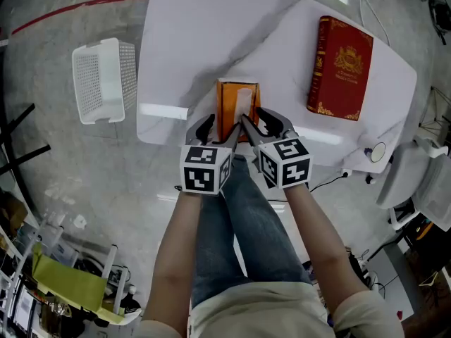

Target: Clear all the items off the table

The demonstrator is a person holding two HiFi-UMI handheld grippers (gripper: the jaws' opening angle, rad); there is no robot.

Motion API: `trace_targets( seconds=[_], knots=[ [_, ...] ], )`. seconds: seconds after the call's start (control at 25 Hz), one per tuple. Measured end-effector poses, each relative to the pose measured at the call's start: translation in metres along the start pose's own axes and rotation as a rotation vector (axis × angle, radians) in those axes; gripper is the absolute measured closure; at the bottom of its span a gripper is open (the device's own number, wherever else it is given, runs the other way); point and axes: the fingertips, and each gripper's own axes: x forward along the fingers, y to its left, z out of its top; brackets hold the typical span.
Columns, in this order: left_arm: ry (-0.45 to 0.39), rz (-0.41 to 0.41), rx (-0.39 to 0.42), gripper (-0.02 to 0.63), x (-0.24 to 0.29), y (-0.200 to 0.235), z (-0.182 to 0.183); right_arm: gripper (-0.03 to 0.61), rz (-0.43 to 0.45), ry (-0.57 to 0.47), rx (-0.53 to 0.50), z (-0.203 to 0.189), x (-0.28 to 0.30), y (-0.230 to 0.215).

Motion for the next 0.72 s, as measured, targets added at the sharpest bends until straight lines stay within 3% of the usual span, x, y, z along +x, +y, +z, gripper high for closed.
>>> trace_targets(
  seconds=[0.72],
  knots=[
    [0.011, 0.006, -0.012, 0.334, 0.0027, 0.0031, -0.0010, 0.377, -0.094, -0.014, -0.028, -0.0011, -0.0008, -0.0079]
  ],
)
